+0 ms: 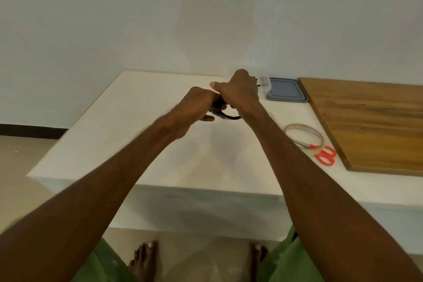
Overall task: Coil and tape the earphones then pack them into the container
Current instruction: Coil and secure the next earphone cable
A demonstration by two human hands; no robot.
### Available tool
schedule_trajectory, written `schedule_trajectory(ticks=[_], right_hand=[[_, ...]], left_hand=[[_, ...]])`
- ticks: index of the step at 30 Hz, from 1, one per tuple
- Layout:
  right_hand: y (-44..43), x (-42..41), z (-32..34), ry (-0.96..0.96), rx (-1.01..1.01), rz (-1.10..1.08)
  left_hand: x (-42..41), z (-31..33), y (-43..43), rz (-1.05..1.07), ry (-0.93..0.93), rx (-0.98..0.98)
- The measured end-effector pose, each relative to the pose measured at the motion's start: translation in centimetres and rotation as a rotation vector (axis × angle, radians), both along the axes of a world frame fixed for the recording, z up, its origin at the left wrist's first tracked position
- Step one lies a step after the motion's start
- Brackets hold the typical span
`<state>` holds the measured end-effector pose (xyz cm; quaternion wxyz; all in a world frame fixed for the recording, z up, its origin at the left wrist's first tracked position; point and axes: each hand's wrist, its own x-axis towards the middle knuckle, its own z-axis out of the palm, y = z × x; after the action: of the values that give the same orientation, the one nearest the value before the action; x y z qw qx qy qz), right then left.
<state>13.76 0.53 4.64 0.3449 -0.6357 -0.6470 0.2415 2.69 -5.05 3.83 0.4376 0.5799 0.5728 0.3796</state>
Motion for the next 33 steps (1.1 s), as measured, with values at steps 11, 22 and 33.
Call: schedule_trajectory(ticks=[11, 22, 33], right_hand=[[-5.0, 6.7, 0.4, -0.039, -0.334, 0.081], [-11.3, 12.4, -0.3, 0.158, 0.045, -0.177], [-20.6, 10.3, -7.8, 0.196, 0.248, -0.475]], left_hand=[[2.0, 0.6, -1.7, -0.49, 0.33, -0.113], [5.9, -1.0, -4.1, -0.31, 0.183, 0.02], [9.3, -4.2, -8.8, -0.074, 0.212, 0.288]])
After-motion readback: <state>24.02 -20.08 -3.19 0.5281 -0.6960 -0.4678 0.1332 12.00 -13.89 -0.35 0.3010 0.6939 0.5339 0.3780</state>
